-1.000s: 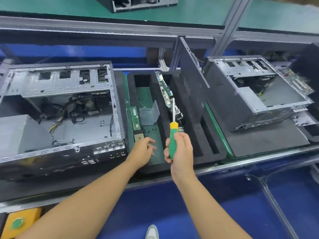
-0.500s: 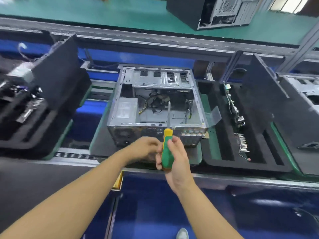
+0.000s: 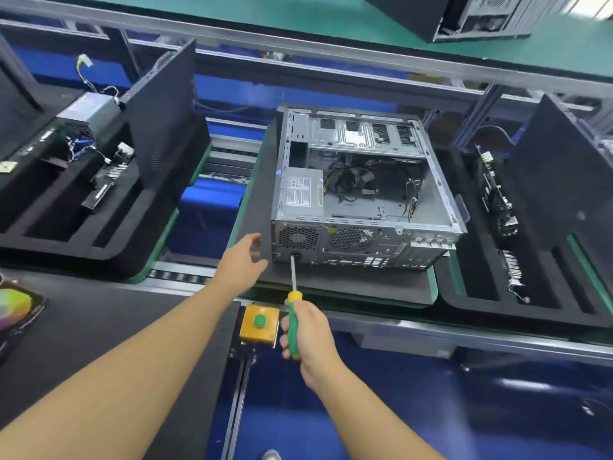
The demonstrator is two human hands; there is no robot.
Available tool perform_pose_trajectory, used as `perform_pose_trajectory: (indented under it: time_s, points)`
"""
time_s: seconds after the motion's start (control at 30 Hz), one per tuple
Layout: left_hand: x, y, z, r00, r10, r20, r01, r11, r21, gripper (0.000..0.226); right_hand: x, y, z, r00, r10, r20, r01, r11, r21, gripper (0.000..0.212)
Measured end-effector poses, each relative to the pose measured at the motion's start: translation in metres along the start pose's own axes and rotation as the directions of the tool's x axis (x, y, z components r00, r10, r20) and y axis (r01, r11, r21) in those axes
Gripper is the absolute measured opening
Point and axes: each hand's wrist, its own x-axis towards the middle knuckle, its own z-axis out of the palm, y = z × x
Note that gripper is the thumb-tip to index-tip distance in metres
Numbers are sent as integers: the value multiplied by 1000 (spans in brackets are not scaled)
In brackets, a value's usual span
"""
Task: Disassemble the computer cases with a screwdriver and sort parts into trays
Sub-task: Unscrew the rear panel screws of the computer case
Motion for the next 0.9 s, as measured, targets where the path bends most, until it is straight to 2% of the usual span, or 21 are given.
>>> perform_pose_trajectory:
  time_s: [0.13,0.27,0.33,0.4,0.43,0.47,0.5,0.7,0.9]
  points:
    - [15,-12,27,999,-22,24,22,999,-23,49,15,11,13,999,20,-49,-23,997,-71,28]
    - [22,-28,48,991,-118,-71,95,961,-261,37,27,17,19,998,14,-56,-18,997,-78,27]
    - [21,-34,56,980,-195,-39,148,849,-507,30,31,19,20,999,23,-47,-27,997,-68,26]
    - [17,-34,59,961,-277,19,201,649,-734,22,34,20,21,999,32,-20,-32,998,-45,25]
    - [15,-33,58,953,-300,41,210,558,-803,19,36,20,21,999,32,-5,-32,999,-44,24]
    - [14,-31,57,949,-310,50,211,508,-835,17,37,19,21,999,31,5,-31,999,-44,24]
    - [13,-30,56,949,-311,52,210,498,-841,17,37,18,22,999,31,8,-31,999,-33,24]
    - [3,-19,54,952,-283,120,275,612,-742,10,36,24,26,998,65,-5,-65,995,82,25]
    - [2,-17,56,960,-262,102,240,574,-783,11,39,19,19,997,73,10,-73,996,46,27]
